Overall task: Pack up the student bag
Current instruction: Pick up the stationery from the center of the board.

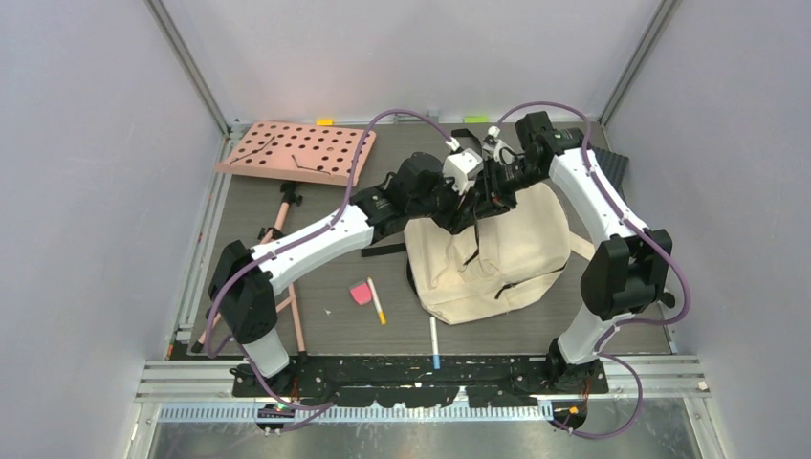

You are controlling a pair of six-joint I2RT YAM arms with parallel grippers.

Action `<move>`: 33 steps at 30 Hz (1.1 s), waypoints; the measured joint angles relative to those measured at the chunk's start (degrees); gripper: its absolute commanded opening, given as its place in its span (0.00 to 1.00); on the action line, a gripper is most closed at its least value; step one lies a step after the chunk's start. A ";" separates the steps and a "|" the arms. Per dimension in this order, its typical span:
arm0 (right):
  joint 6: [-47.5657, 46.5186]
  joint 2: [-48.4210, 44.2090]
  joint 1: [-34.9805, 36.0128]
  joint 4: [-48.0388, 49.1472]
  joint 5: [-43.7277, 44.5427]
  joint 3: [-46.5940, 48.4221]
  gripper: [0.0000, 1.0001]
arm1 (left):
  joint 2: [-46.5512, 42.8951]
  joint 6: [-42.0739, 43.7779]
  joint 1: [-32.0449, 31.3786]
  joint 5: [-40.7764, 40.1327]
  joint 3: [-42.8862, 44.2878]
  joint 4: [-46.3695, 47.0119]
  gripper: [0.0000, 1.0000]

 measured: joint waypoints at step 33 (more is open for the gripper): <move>11.43 -6.69 -5.49 37.11 17.66 -27.02 0.05 | -4.81 -29.44 15.50 -0.96 -18.60 3.10 0.83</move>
